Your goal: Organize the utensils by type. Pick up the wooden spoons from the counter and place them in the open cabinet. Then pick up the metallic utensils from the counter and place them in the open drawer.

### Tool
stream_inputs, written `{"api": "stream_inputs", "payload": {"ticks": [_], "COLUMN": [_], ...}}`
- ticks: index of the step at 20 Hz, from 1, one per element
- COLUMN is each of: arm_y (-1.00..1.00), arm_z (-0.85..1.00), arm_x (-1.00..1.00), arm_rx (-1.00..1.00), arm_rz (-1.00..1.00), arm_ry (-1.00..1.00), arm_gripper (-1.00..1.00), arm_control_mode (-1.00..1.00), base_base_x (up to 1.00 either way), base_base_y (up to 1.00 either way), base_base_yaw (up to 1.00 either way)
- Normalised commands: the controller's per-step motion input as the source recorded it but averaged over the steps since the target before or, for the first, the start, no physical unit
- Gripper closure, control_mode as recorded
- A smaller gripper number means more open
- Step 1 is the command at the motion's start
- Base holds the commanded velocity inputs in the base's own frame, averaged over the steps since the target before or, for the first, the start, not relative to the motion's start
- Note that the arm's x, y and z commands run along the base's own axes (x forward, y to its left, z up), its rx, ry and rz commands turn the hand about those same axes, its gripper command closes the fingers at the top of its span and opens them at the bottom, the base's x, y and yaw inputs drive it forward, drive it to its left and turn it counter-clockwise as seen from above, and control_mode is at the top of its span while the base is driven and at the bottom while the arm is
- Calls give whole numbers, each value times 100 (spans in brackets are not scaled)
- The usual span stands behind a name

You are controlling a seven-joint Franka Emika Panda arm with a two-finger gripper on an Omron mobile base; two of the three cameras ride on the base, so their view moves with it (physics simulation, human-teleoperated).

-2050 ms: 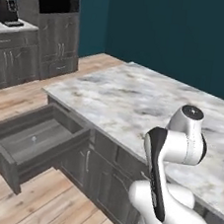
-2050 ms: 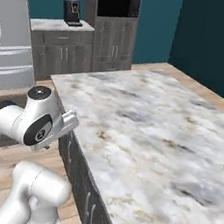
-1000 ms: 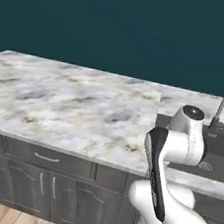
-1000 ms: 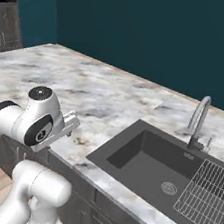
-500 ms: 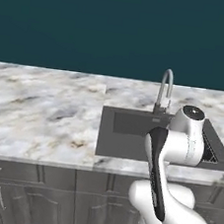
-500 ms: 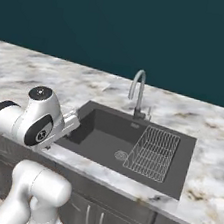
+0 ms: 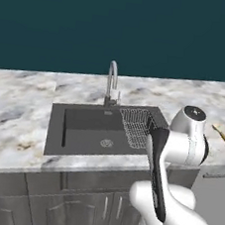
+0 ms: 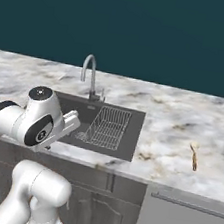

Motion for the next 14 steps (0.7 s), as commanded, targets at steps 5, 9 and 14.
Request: {"api": "stream_inputs", "payload": {"ticks": [5,9,14], "arm_y": [0,0,0], "arm_z": [0,0,0], "arm_x": [0,0,0], "arm_rx": [0,0,0], "arm_rz": [0,0,0], "arm_ry": [0,0,0], "arm_gripper": [-100,-100,-100], "arm_control_mode": [100,100,100], "base_base_x": [0,1,0], "base_base_y": [-70,-85,-84], "base_base_yaw": [-27,-23,-22]}}
